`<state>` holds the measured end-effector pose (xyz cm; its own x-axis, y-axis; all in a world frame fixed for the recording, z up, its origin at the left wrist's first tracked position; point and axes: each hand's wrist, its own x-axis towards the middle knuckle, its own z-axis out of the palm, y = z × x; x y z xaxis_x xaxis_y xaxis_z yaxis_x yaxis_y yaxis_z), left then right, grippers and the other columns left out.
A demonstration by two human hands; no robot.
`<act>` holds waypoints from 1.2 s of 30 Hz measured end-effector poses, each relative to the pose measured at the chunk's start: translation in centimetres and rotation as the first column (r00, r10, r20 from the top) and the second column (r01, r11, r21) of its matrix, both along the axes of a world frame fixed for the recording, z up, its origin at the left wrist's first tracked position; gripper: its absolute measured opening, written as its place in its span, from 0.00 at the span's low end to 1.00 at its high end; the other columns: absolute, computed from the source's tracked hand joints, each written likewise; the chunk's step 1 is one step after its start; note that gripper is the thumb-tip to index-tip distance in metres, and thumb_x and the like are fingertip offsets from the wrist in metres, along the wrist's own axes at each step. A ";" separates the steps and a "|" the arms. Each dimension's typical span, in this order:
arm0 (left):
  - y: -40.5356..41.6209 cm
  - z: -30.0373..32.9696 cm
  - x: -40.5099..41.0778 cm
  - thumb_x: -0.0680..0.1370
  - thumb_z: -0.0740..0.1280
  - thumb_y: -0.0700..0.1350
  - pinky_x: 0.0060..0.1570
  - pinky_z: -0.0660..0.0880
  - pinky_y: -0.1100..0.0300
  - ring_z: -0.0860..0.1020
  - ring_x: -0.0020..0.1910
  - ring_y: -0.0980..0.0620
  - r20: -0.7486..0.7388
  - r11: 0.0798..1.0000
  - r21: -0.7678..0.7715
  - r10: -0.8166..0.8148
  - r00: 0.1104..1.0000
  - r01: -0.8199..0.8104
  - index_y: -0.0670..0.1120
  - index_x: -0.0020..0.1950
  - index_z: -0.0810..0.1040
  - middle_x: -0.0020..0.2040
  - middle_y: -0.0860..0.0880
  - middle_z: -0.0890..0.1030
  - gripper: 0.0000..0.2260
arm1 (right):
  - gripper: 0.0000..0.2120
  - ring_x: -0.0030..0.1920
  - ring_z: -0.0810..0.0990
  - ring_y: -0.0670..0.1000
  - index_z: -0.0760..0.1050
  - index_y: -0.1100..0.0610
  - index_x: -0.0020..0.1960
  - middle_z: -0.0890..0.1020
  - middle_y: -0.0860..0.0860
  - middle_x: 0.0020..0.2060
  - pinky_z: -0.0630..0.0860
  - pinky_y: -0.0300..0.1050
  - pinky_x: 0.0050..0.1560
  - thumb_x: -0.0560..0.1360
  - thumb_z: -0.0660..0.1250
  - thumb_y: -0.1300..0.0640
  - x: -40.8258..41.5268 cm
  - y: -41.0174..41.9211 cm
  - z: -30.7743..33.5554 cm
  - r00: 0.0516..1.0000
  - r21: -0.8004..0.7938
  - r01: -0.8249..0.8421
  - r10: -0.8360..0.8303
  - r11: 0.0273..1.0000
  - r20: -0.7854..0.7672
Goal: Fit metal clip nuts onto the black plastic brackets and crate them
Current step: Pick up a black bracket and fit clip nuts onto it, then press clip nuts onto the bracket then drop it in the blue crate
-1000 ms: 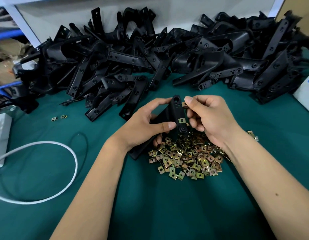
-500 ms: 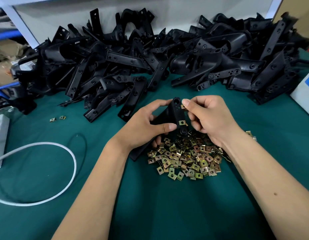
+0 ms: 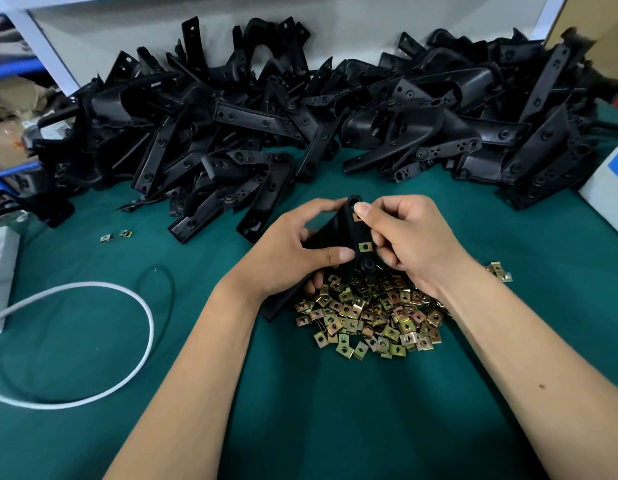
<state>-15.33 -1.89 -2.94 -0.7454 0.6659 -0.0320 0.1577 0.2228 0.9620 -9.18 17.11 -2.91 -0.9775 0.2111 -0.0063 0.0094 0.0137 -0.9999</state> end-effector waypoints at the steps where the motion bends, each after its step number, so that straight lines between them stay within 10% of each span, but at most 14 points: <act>1: 0.0 0.1 0.1 0.76 0.77 0.43 0.27 0.79 0.57 0.78 0.27 0.48 -0.008 1.000 -0.008 0.003 1.000 -0.003 0.65 0.67 0.74 0.35 0.48 0.84 0.26 | 0.15 0.20 0.65 0.46 0.76 0.58 0.37 0.72 0.49 0.25 0.59 0.35 0.20 0.82 0.69 0.55 0.0 0.0 0.1 1.000 0.007 0.000 0.000 1.000 0.010; 10: 0.2 0.4 0.4 0.75 0.78 0.42 0.25 0.78 0.57 0.78 0.25 0.48 -0.062 0.998 -0.043 0.041 0.997 -0.043 0.62 0.69 0.74 0.33 0.47 0.84 0.28 | 0.14 0.21 0.59 0.45 0.76 0.61 0.42 0.65 0.45 0.22 0.57 0.37 0.21 0.82 0.69 0.53 0.2 -0.6 0.2 0.999 -0.001 0.023 -0.023 1.000 0.029; 17: 3.3 2.1 1.8 0.75 0.78 0.45 0.29 0.79 0.54 0.82 0.28 0.46 -0.222 0.984 -0.110 0.115 0.968 -0.142 0.69 0.69 0.72 0.37 0.49 0.85 0.30 | 0.10 0.34 0.79 0.38 0.87 0.51 0.43 0.81 0.38 0.29 0.71 0.34 0.36 0.78 0.72 0.46 2.1 1.1 1.7 0.938 0.385 0.344 -0.298 0.856 -0.175; 24: 14.7 5.3 8.5 0.75 0.77 0.48 0.51 0.80 0.54 0.83 0.50 0.50 -0.514 0.984 -0.021 0.140 0.846 -0.176 0.59 0.75 0.72 0.59 0.51 0.84 0.31 | 0.07 0.42 0.83 0.40 0.83 0.51 0.48 0.85 0.42 0.39 0.77 0.35 0.45 0.72 0.78 0.56 9.7 7.0 4.4 0.754 0.292 0.655 -0.579 0.697 -0.311; 32: 31.5 4.6 24.0 0.76 0.72 0.47 0.59 0.77 0.45 0.79 0.61 0.36 -0.687 0.937 -0.263 -0.348 0.638 0.228 0.54 0.82 0.61 0.62 0.41 0.81 0.36 | 0.08 0.39 0.84 0.50 0.81 0.50 0.43 0.86 0.49 0.38 0.80 0.47 0.43 0.72 0.77 0.60 28.6 20.1 1.6 0.428 0.123 0.904 -0.865 0.410 -0.263; 36: 35.9 0.4 30.2 0.76 0.73 0.50 0.55 0.77 0.45 0.79 0.61 0.35 -0.512 0.766 -0.460 -0.642 0.571 0.449 0.50 0.79 0.63 0.62 0.38 0.81 0.34 | 0.05 0.33 0.82 0.52 0.79 0.59 0.46 0.84 0.56 0.36 0.78 0.46 0.39 0.75 0.74 0.66 37.1 24.3 -5.5 0.314 0.012 0.949 -0.950 0.314 0.004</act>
